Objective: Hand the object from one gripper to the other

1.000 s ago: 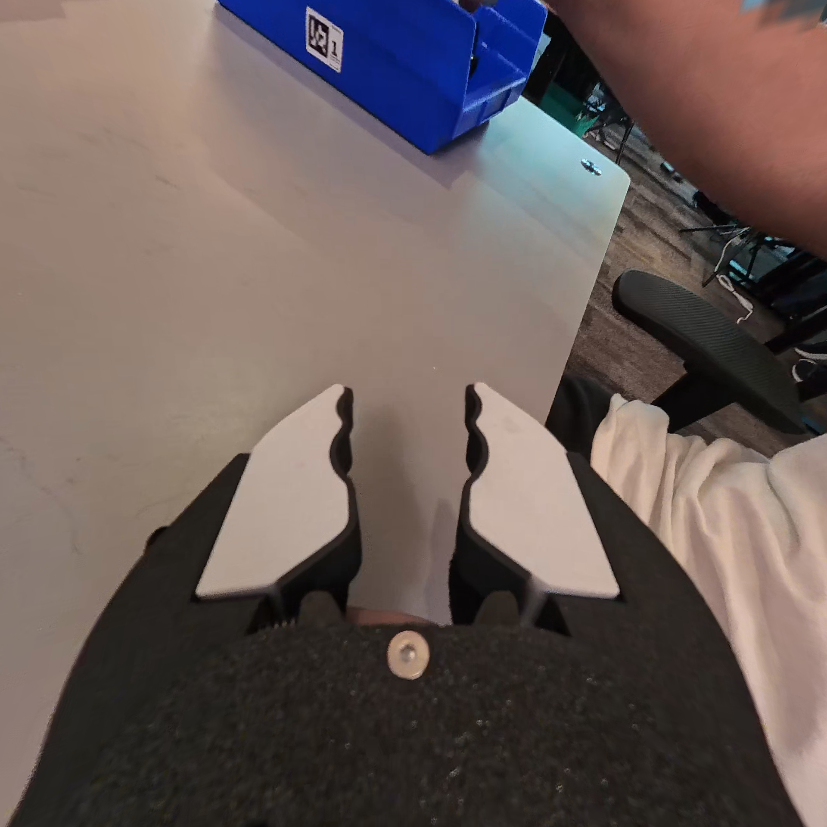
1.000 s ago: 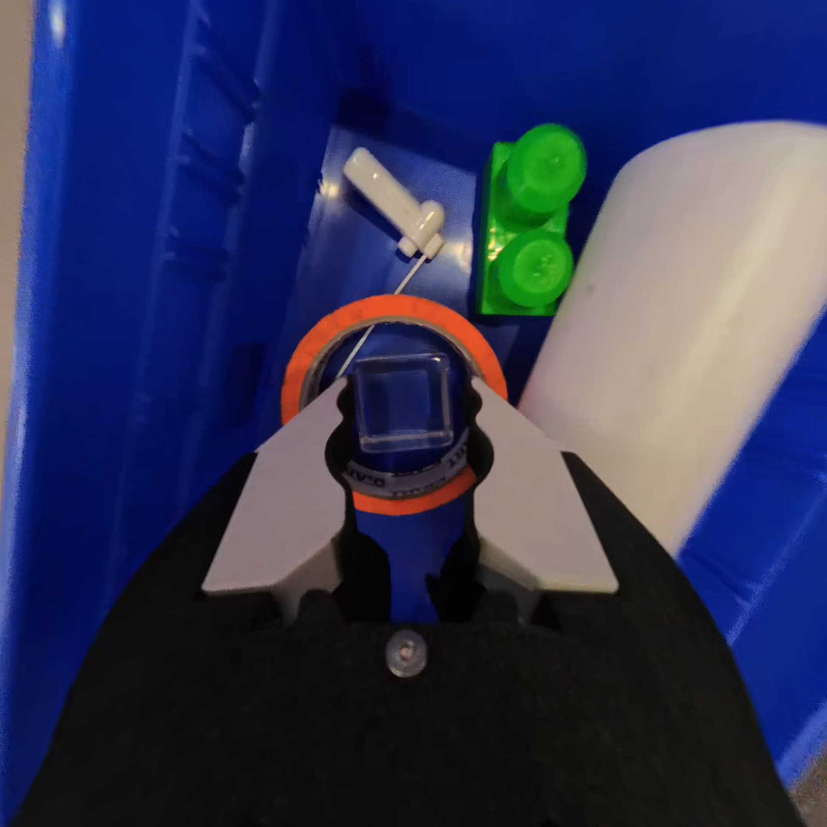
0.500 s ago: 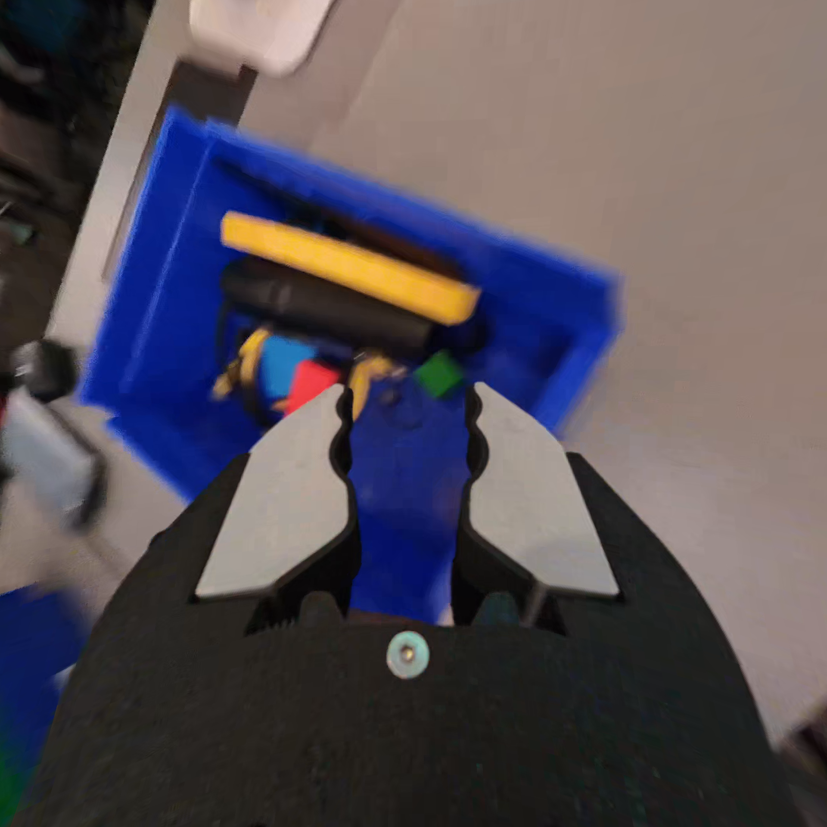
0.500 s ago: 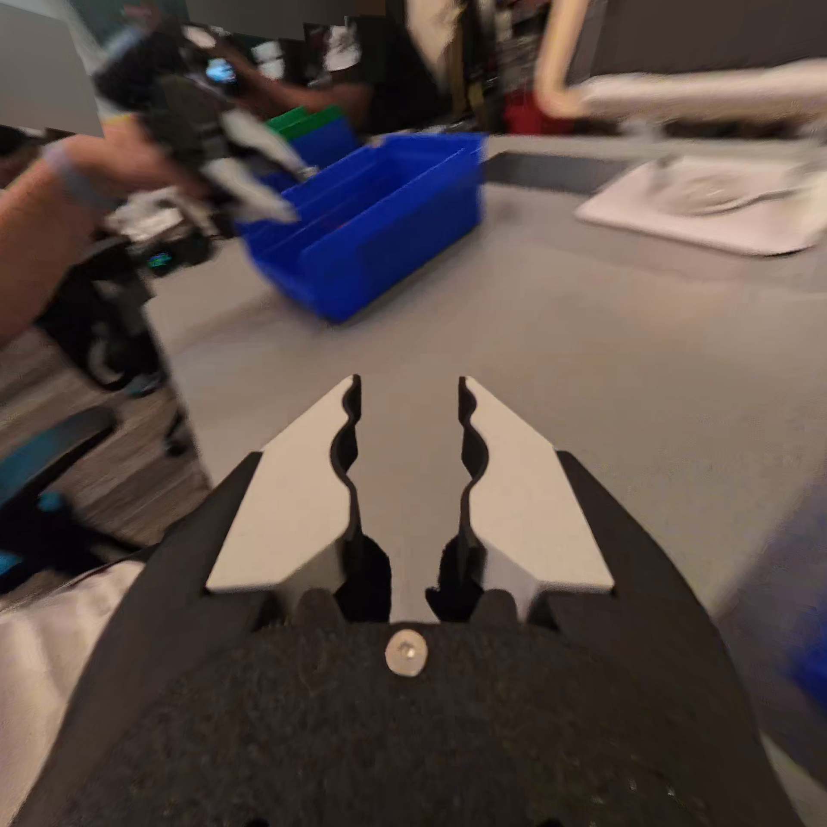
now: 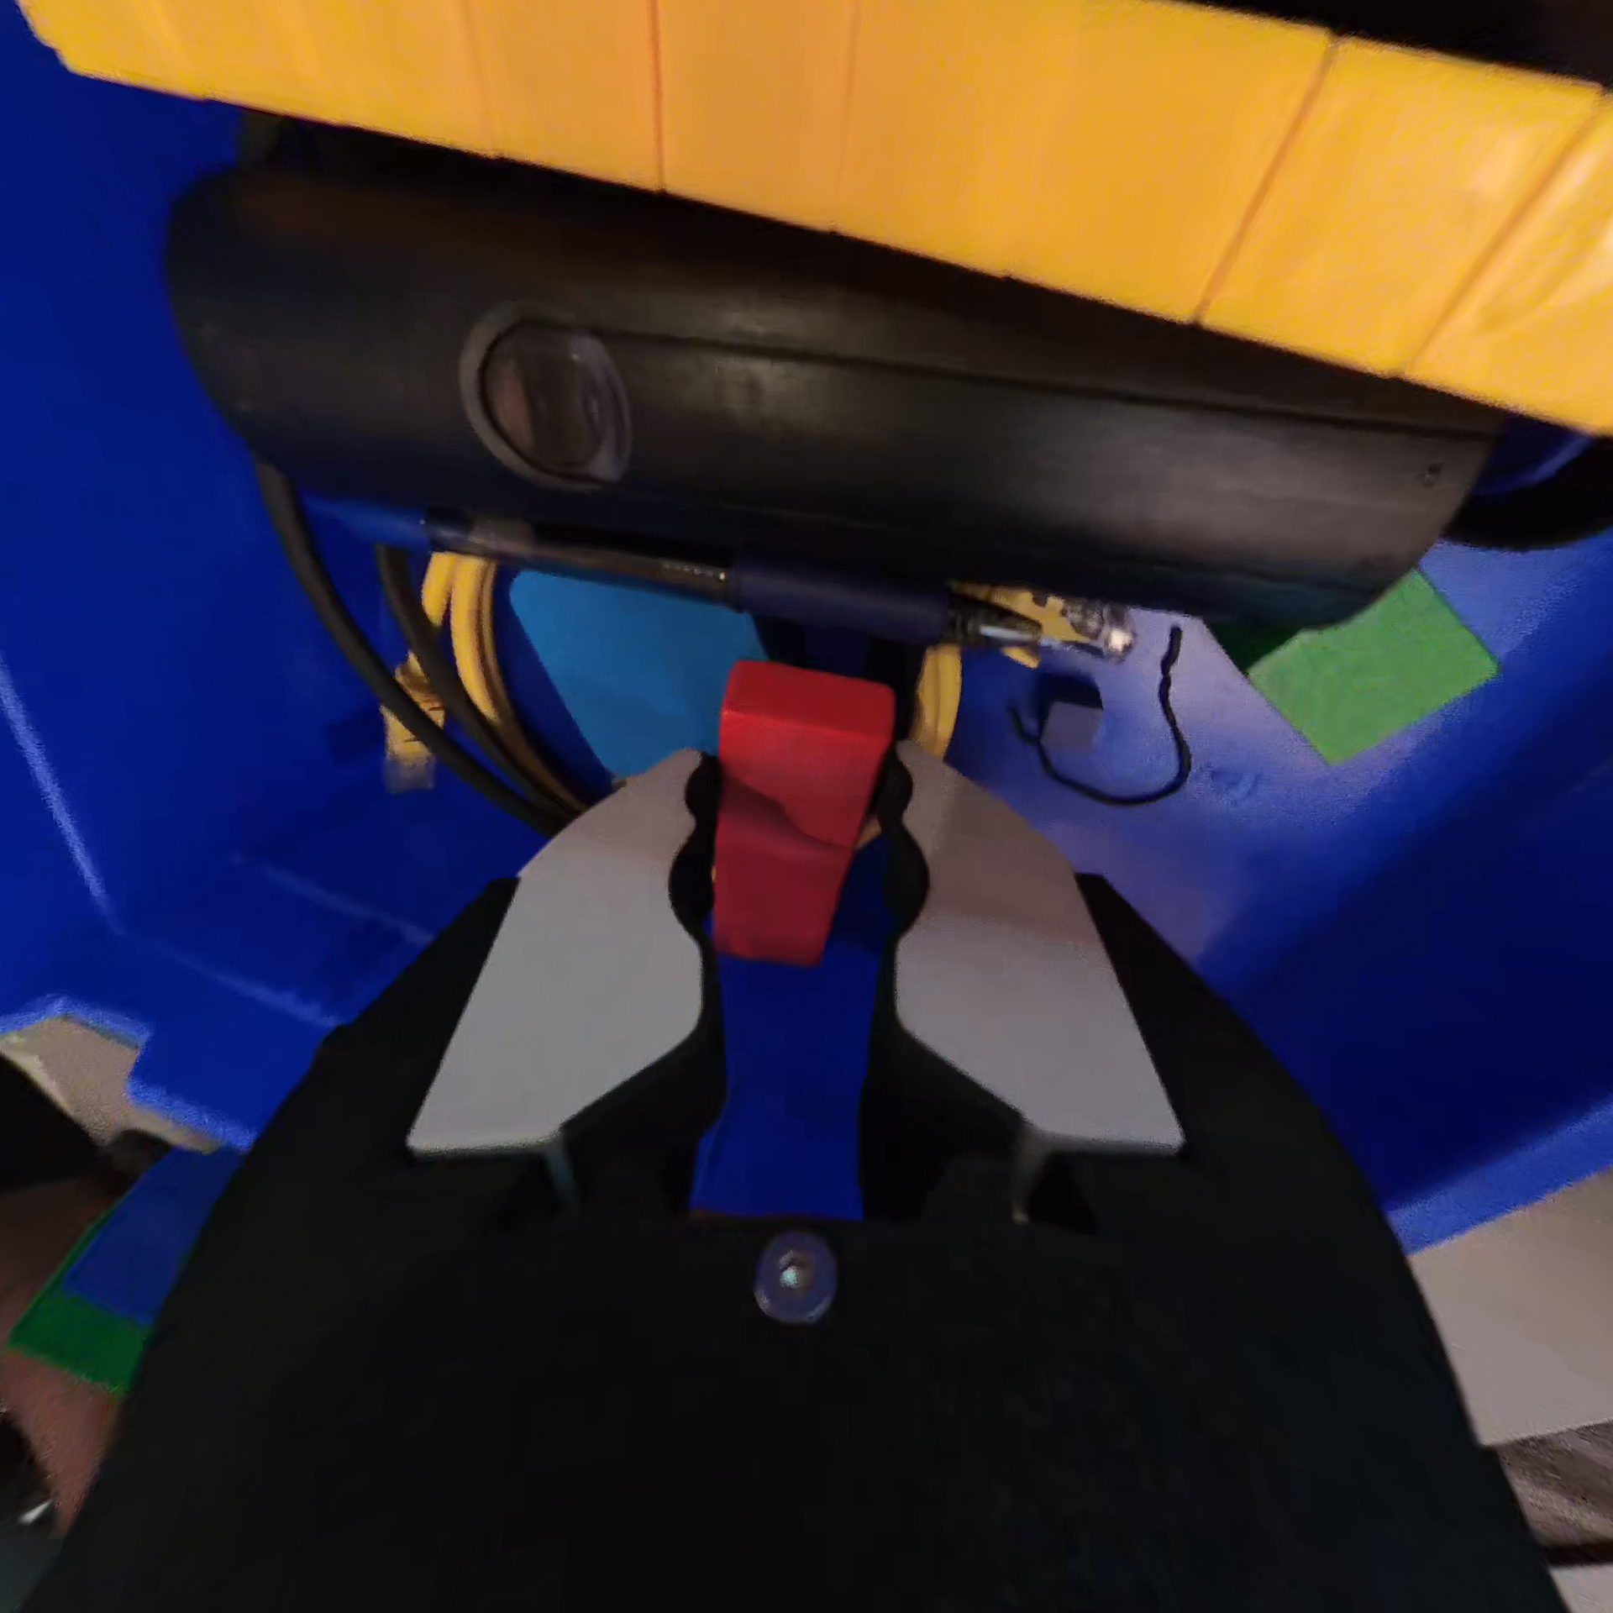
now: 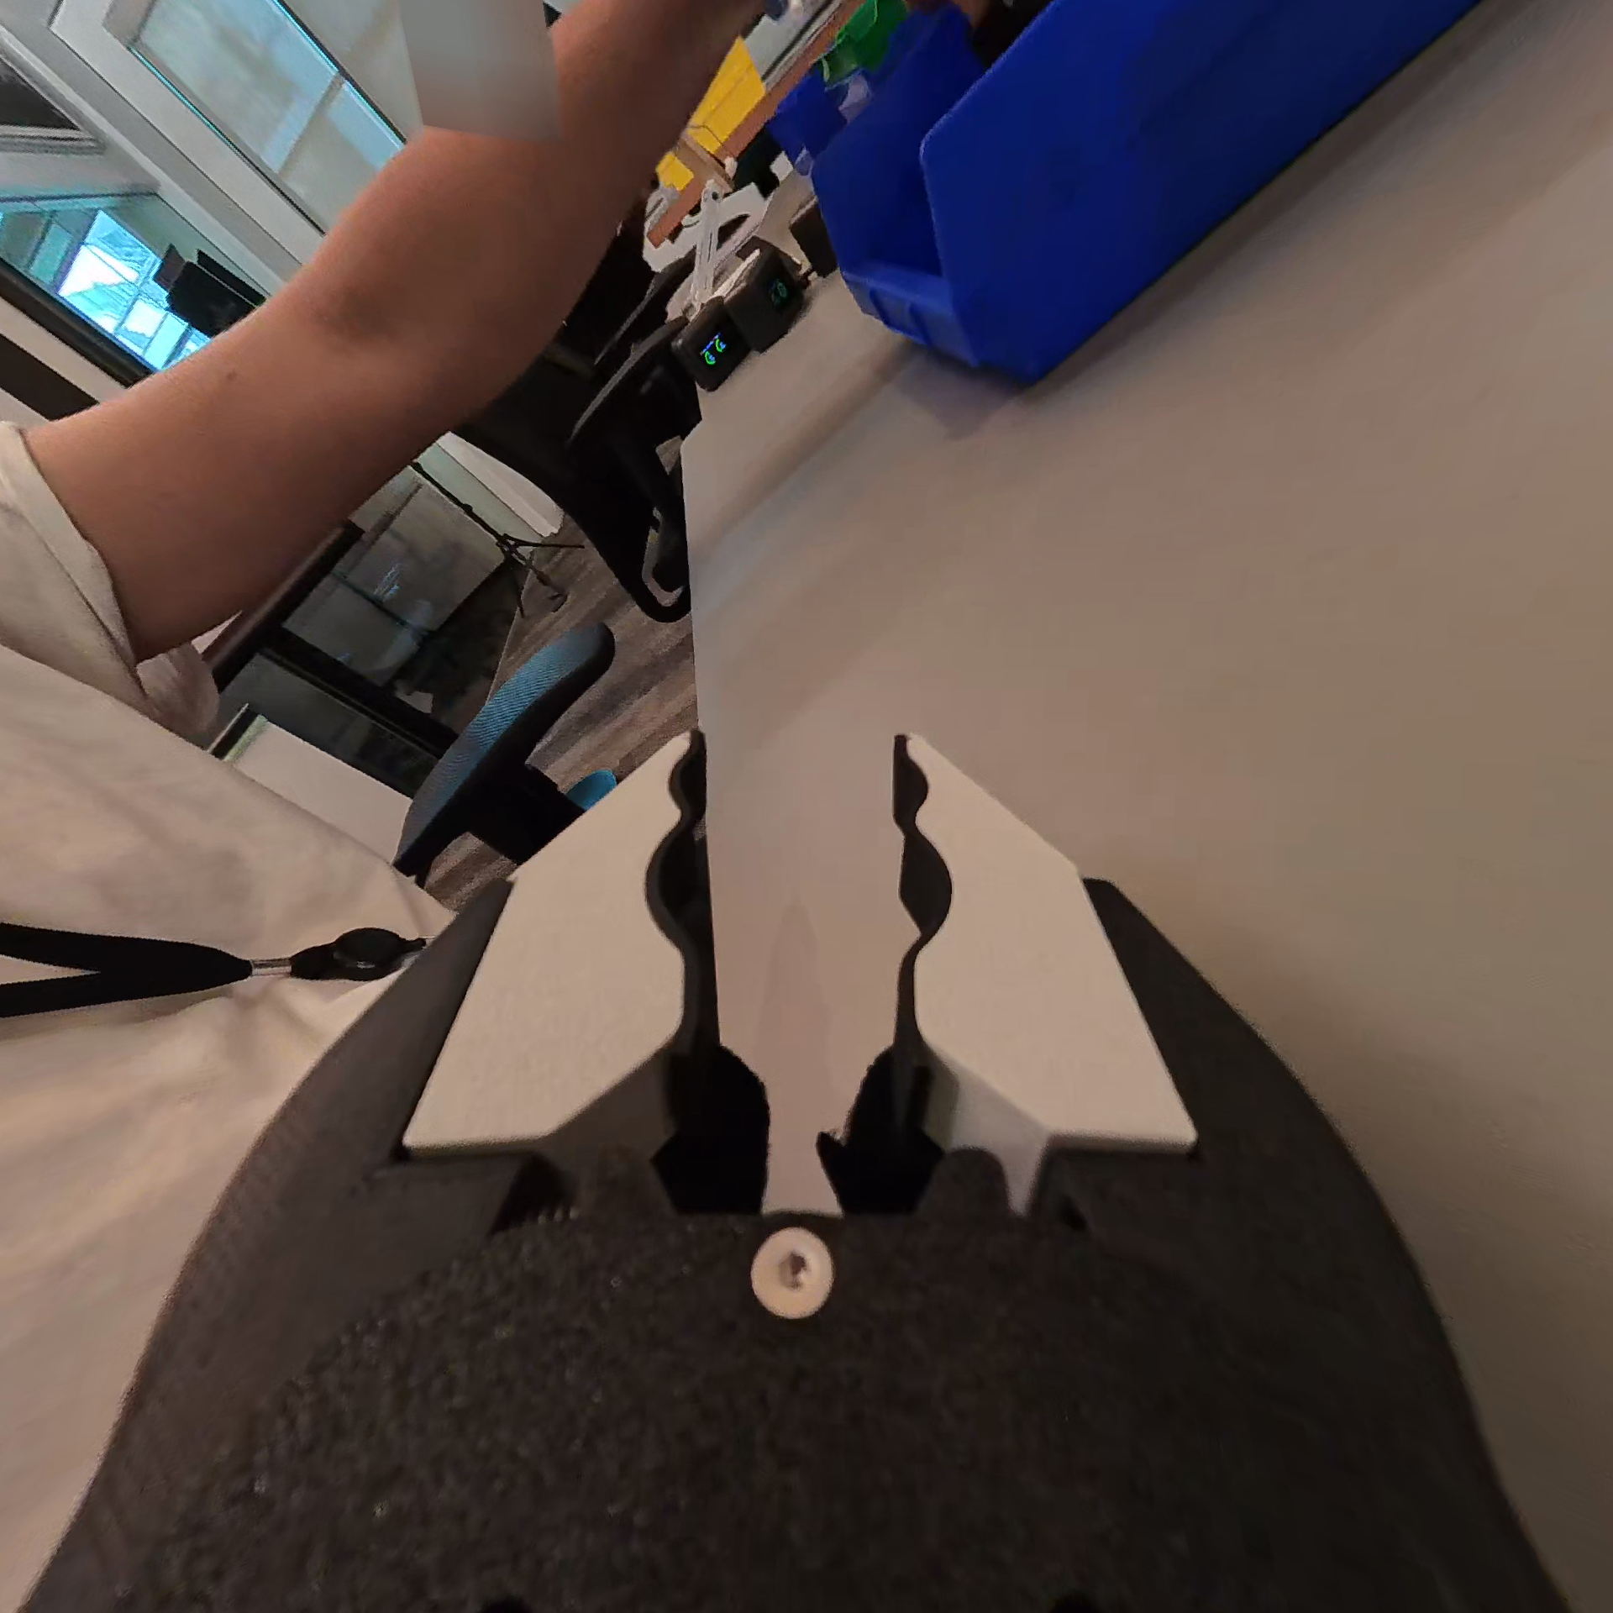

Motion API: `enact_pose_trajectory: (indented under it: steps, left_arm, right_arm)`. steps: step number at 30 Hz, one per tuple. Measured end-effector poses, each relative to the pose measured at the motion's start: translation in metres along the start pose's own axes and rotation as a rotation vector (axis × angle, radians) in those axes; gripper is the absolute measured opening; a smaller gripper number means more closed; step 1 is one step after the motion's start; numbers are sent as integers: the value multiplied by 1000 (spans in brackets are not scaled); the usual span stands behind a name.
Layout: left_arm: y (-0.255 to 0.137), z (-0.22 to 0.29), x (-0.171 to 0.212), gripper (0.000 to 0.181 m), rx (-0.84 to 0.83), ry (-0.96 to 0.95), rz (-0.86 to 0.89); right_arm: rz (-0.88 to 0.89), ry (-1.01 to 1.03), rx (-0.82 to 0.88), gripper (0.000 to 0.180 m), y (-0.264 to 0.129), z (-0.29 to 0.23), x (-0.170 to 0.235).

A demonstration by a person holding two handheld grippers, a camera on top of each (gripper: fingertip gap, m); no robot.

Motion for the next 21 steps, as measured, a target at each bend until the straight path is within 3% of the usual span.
enact_pose_trajectory:
  steps: [3,6,10,13,16,21]
  left_arm:
    - [-29,-7,0,34,-43,-68,140]
    - [-85,-4,-13,34,9,-237,480]
    - [-177,43,-47,34,211,-345,1020]
    - [-233,109,-77,33,479,-323,1354]
    - [-248,175,-105,33,689,-267,1458]
    - [-224,233,-137,33,775,-205,1376]
  right_arm:
    - [-4,-25,3,43,1,1,-1]
    - [42,-119,58,47,5,7,-15]
    - [145,-305,120,59,18,10,-55]
    - [238,-378,100,60,28,3,-90]
    - [326,-333,-46,62,36,-15,-117]
    - [276,-339,-111,63,39,-25,-110]
Point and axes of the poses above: each gripper's, where its closed fingertips meet, y out along the fingers, x out of its underside, z = x × y across the jaws, the point moved 2 cm from there along -y, back along the fingers, and after that the axes turned 3 degrees about -y, right-handed, at the moved point
